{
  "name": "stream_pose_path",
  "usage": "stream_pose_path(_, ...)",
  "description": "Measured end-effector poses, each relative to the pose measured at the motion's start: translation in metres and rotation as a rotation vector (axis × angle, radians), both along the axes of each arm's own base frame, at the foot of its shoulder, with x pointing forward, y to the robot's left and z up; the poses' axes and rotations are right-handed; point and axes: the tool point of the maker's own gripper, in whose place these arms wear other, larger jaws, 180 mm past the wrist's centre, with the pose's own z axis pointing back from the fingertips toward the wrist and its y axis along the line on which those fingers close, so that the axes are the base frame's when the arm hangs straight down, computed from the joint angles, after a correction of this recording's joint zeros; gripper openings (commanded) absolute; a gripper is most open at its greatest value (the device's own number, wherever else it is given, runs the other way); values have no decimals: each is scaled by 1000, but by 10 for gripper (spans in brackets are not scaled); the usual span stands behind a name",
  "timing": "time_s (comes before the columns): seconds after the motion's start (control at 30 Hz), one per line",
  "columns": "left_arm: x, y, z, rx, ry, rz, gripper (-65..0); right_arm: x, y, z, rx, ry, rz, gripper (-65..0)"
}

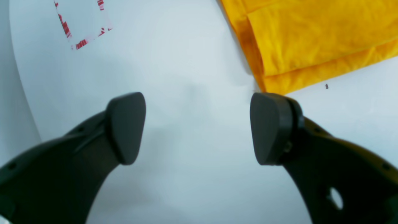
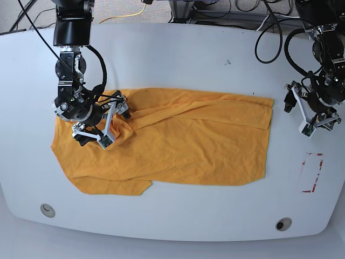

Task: Layout the t-shirt on the table in an organized manner, then fold the t-shirt properly
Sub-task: 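Lower the right gripper onto the bunched sleeve fabric and grasp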

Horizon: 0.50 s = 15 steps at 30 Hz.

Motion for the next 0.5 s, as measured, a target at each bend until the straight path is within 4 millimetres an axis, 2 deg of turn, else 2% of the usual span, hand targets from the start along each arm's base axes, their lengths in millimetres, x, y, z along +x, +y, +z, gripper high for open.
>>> stream_pose_path(0.07, 0, 0, 0, 0, 0, 0, -158, 2, 0, -1, 13, -6, -2, -6)
stream_pose_path(0.37, 0, 0, 0, 0, 0, 0, -158, 11, -1, -6, 44, -4, -16, -257)
stream_pose_path(0.5, 0, 0, 0, -1, -1, 0, -158, 11, 0, -11, 61, 0, -20, -331)
